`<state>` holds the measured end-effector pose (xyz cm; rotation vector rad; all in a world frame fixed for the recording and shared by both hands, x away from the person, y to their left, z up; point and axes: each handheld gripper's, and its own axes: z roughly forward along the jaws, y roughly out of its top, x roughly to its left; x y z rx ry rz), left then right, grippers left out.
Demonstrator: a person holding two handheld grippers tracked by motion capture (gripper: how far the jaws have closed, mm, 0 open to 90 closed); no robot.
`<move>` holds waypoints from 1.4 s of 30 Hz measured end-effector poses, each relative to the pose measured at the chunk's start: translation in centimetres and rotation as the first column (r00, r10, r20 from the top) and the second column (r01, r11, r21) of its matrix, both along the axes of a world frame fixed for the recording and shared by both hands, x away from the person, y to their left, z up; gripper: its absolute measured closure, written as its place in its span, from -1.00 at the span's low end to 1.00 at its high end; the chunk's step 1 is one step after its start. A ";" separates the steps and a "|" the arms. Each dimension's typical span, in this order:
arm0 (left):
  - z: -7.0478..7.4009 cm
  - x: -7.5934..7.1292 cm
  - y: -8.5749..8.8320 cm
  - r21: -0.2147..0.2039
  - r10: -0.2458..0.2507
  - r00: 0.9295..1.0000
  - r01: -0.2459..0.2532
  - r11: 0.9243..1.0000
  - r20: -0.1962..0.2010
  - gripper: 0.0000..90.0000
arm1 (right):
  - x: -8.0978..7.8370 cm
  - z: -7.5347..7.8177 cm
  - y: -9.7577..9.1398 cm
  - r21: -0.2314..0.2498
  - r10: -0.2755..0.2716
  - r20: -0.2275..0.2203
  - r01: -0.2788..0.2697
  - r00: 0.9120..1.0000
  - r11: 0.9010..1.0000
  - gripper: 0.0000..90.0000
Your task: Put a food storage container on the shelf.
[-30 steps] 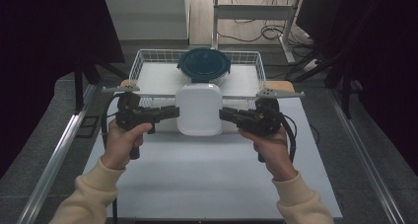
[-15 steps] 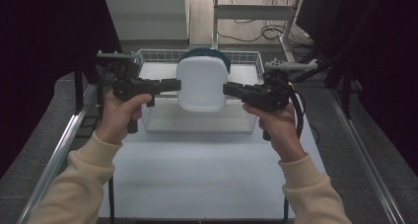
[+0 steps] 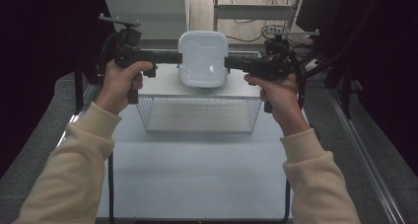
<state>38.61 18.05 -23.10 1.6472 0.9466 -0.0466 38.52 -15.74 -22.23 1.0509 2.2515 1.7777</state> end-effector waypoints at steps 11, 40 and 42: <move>0.1 4.4 0.1 0.012 0.025 0.997 -0.024 1.000 -0.069 0.72 | 4.5 0.2 0.4 0.003 -0.015 -0.079 0.015 0.997 1.000 0.78; -3.4 11.7 0.6 -0.139 0.043 0.956 -0.086 0.987 -0.289 0.52 | 13.1 -2.7 0.6 0.127 -0.086 -0.417 0.151 0.905 0.980 0.56; -3.7 11.8 0.8 -0.155 0.039 0.955 -0.088 0.984 -0.295 0.49 | 13.2 -3.0 0.6 0.142 -0.081 -0.428 0.155 0.900 0.978 0.54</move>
